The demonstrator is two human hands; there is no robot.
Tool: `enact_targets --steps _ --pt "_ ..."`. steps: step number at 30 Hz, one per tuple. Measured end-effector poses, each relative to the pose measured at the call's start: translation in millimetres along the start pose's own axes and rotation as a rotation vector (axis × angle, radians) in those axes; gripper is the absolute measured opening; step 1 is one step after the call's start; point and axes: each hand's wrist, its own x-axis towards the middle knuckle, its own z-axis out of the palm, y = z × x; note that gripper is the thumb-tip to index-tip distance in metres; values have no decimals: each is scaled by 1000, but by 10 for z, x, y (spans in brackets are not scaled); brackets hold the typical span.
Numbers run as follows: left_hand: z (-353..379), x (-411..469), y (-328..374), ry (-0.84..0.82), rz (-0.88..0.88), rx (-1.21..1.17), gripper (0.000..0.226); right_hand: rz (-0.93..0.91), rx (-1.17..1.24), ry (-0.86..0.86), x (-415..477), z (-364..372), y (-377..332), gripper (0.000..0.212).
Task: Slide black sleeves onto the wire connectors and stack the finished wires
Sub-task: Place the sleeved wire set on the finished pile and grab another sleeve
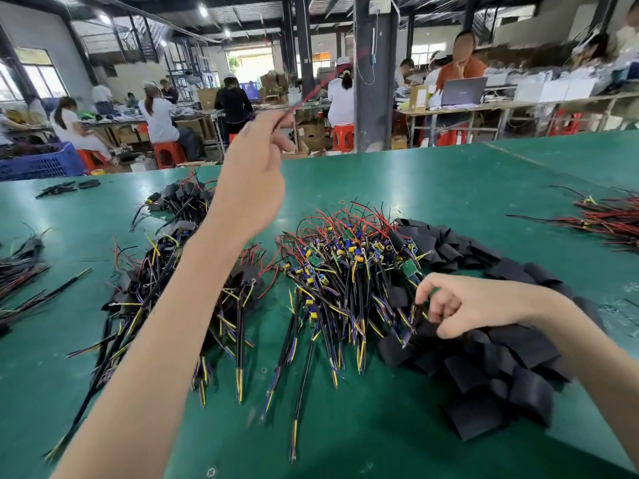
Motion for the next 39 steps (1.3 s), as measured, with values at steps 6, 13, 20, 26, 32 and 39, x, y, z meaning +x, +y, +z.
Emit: enact_targets --steps 6,13,20,26,32,39 --pt "289 -549 -261 -150 148 528 27 -139 361 -121 -232 -187 29 45" --pt "523 -1097 -542 -128 163 500 15 -259 336 338 24 -1 -29 33" --pt "524 -1213 -548 3 135 315 32 -310 -7 671 181 238 -94 35" --pt "529 -1257 -531 -17 132 272 35 -355 -8 706 205 333 -159 39" --pt "529 -1270 -497 -30 167 269 37 -385 10 734 204 346 -210 41" --pt "529 -1283 -508 25 161 229 32 -378 21 740 209 346 -193 41"
